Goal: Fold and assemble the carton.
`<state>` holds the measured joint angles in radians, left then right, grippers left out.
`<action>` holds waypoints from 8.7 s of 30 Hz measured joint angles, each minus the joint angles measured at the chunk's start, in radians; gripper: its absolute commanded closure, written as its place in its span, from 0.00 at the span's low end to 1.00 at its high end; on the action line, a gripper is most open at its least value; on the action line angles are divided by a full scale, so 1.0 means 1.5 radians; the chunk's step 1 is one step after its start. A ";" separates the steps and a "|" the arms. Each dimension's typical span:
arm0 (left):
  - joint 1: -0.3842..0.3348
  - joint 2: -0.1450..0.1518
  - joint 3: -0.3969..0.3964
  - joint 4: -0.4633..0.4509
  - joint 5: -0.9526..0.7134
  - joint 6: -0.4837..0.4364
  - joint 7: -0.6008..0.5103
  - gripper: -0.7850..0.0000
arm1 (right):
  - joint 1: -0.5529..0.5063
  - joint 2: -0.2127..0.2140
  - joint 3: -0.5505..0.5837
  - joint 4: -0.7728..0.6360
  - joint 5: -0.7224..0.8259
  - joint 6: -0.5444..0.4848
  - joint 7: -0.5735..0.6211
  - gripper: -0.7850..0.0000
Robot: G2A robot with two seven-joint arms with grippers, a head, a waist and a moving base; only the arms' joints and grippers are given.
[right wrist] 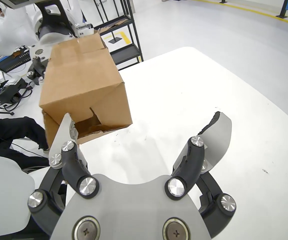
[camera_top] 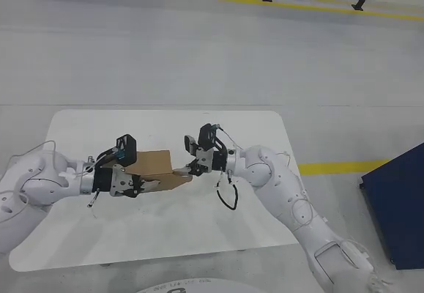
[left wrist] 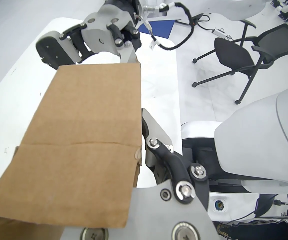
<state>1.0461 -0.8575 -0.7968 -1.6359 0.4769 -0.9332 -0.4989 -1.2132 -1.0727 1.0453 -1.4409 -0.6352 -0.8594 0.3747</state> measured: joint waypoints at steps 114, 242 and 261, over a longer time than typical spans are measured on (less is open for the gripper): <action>-0.147 -0.051 0.198 0.277 -0.624 -0.052 -0.201 1.00 | -0.004 -0.015 0.025 0.027 0.030 0.001 -0.134 0.00; -0.299 -0.133 0.291 -0.001 -0.164 0.542 -0.498 0.00 | -0.219 0.036 0.257 -0.069 0.022 -0.083 -0.174 0.00; -0.182 -0.076 0.078 0.036 -0.195 0.453 -0.342 0.00 | -0.200 0.027 0.183 -0.125 -0.059 0.026 -0.097 0.00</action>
<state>0.7737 -0.9713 -0.6802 -1.5813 0.1840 -0.2537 -1.0113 -1.5126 -1.0325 1.3191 -1.6290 -0.7238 -0.8200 0.2292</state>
